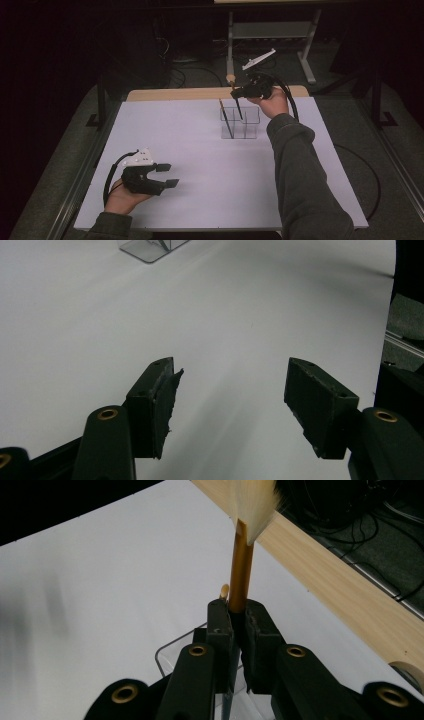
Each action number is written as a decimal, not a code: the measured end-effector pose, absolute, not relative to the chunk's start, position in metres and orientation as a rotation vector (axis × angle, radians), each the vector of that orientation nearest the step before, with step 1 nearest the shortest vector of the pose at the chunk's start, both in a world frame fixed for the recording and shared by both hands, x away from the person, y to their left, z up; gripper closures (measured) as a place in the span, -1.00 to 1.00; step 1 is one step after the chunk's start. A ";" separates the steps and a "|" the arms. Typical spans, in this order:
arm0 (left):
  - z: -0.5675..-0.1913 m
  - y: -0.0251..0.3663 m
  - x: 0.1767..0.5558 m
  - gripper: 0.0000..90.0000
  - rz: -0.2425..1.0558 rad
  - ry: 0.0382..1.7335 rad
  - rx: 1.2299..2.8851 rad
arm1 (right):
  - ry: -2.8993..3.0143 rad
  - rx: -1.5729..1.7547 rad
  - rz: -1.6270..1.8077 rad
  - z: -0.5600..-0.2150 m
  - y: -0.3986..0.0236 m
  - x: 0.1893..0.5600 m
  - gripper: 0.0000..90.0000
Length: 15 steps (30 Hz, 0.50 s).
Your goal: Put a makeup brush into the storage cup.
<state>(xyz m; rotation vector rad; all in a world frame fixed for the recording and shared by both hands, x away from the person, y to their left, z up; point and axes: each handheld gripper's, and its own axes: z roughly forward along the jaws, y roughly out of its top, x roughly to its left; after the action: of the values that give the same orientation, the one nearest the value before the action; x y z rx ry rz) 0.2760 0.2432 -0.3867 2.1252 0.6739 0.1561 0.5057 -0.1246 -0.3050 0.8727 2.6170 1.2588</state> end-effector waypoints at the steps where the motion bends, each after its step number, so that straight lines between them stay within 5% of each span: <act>1: -0.387 0.243 0.276 -0.18 0.157 0.673 2.124 | 2.620 0.874 1.260 -0.306 -0.124 0.506 0.84; 15: -0.388 0.242 0.276 -0.19 0.152 0.675 2.133 | 2.621 0.898 1.254 -0.317 -0.129 0.502 0.84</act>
<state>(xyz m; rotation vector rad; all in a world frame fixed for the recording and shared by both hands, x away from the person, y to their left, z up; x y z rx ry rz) 0.2758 0.2422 -0.3877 2.1327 0.6748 0.1515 0.5021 -0.1293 -0.3165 0.8985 2.6206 1.2544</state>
